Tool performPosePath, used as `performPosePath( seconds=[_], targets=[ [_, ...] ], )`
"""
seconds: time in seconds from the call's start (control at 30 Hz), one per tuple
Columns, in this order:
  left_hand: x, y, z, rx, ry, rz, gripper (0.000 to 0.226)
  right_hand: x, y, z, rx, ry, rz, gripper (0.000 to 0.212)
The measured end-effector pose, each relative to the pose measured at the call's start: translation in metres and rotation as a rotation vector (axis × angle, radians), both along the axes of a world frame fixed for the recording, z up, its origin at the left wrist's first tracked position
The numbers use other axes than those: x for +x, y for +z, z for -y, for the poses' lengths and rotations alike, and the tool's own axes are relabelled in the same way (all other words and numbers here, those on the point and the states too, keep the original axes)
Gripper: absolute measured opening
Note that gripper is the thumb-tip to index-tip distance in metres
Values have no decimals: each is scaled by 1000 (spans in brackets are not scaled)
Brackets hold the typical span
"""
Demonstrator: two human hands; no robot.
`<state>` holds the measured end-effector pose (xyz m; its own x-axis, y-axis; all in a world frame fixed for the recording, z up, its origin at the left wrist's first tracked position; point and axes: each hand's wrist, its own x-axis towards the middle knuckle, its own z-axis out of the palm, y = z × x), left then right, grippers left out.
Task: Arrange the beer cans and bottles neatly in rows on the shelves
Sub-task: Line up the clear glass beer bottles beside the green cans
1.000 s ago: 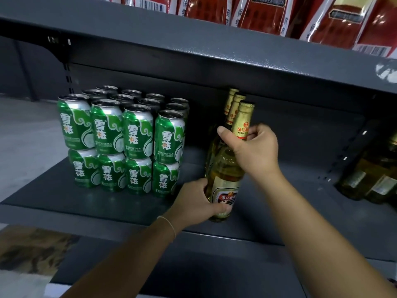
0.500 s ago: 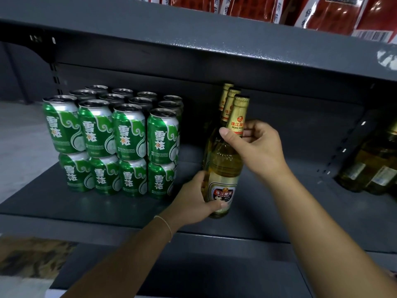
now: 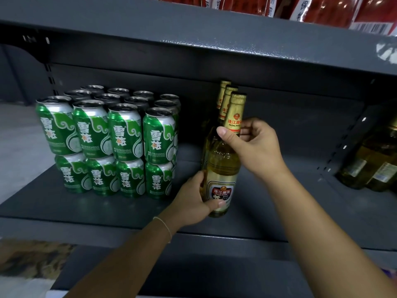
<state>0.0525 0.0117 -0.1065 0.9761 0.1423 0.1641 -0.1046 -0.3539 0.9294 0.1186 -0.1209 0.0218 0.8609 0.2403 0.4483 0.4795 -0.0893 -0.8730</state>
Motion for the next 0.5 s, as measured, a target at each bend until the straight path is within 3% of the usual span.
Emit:
performPosePath(
  seconds=[0.5],
  targets=[
    [-3, 4, 1, 56, -20, 2, 66, -3, 0, 5, -24, 55, -28, 42]
  ],
)
